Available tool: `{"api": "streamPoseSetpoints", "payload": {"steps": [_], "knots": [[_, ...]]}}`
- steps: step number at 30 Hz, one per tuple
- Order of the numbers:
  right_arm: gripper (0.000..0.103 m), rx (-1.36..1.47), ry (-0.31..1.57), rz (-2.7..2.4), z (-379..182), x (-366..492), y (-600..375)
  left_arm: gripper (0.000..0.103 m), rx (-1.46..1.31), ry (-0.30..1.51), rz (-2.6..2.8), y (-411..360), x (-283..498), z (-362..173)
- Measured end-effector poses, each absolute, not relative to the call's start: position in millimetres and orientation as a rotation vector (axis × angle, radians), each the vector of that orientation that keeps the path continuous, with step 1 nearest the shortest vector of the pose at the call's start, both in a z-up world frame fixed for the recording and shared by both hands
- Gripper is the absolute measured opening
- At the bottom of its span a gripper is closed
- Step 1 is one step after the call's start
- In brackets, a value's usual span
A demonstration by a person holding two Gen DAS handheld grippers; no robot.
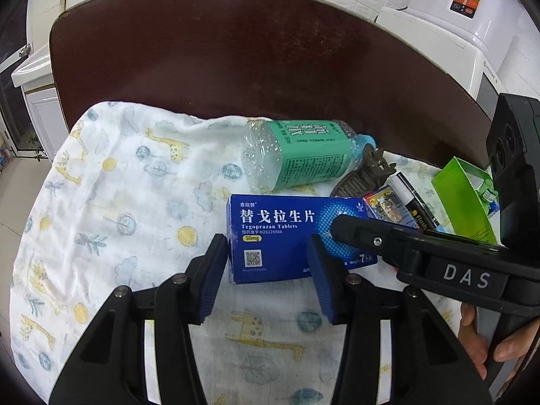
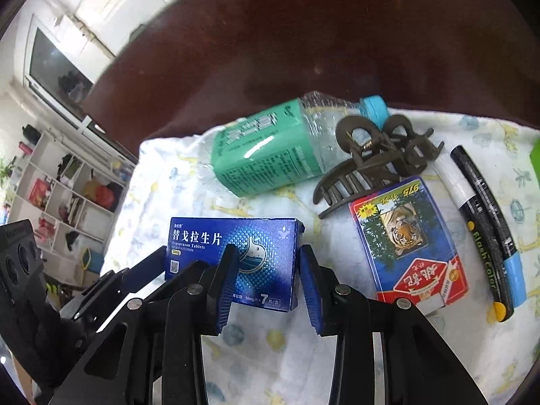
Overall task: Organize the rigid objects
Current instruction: 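Grasp the blue tablet box with the right tool and lift, then carry the tablet box into the green box and open the right tool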
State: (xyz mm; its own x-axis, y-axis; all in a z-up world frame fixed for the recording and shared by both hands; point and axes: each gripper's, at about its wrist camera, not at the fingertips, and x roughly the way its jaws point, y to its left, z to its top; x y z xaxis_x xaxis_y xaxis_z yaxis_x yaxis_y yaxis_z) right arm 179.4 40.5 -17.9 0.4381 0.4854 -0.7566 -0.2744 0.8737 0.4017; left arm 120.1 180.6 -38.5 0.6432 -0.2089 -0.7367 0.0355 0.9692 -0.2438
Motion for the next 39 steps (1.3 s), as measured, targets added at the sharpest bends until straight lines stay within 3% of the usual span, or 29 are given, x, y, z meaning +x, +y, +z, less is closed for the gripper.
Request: {"api": "streamPoseSetpoints", "payload": {"steps": [9,18,31,39], "knots": [[0.038,0.260,0.860,0.472,31.2,139.5,0.5,0.046,-0.149,0.745,-0.190,144.0,91.4,15.3],[0.038,0.342,0.746,0.400,55.1,102.8,-79.3,0.046,-0.025,0.691,-0.300,55.2,77.2,47.1],[0.038,0.464,0.648,0.186,53.9,58.1,-243.4,0.047,0.108,0.680,-0.534,-101.5,79.4,52.6],[0.038,0.509,0.642,0.127,39.3,58.3,-299.3,0.049,0.168,0.710,-0.578,-152.1,85.2,44.9]]}}
